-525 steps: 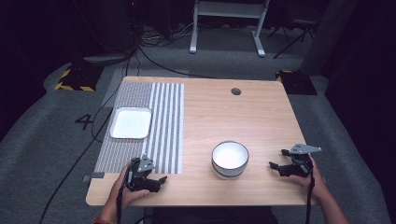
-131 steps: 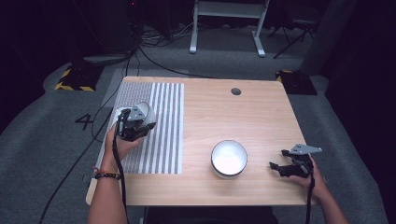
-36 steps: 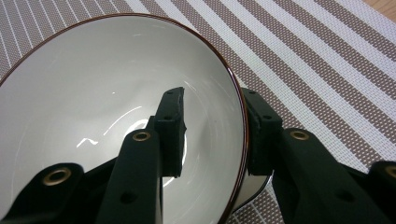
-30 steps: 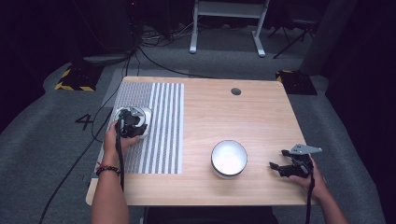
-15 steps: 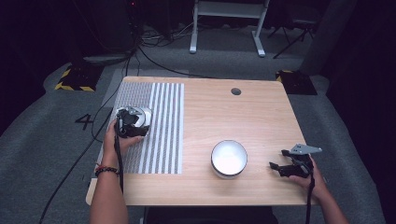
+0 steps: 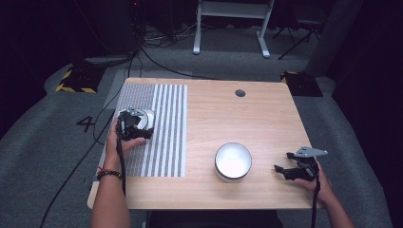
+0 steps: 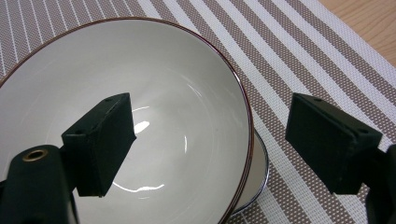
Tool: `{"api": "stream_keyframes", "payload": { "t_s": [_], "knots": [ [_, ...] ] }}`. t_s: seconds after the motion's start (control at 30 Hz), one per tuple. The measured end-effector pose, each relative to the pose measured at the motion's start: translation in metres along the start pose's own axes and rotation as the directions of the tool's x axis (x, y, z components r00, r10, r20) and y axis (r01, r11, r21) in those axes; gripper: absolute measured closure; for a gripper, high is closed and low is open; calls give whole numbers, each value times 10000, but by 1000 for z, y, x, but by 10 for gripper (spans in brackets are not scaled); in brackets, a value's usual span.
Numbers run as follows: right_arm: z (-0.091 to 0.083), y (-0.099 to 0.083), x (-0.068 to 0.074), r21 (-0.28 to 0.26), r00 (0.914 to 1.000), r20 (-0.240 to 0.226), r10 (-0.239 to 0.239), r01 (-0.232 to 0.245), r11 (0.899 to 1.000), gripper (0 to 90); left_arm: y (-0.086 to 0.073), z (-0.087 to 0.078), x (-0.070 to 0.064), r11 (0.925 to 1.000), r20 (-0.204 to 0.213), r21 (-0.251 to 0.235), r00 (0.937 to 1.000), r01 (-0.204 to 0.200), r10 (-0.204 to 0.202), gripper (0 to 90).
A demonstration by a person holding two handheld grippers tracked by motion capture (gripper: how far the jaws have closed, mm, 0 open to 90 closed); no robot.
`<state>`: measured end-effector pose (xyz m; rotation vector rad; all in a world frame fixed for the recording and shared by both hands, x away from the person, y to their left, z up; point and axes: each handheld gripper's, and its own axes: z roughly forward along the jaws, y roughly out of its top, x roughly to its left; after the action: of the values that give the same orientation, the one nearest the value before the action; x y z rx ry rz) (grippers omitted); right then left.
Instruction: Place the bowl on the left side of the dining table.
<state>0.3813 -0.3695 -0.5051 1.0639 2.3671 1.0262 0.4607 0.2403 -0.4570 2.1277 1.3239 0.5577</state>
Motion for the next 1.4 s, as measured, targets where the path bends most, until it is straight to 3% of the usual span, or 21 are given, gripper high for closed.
{"api": "stream_keyframes", "payload": {
  "t_s": [1.4],
  "knots": [
    [0, 0, 0, -4, 10000, -2, 2, -2, 10000, 156, 9, -17, -23, 9969, 61, -517, 9982, -598, 602, 159]
  ]
}}
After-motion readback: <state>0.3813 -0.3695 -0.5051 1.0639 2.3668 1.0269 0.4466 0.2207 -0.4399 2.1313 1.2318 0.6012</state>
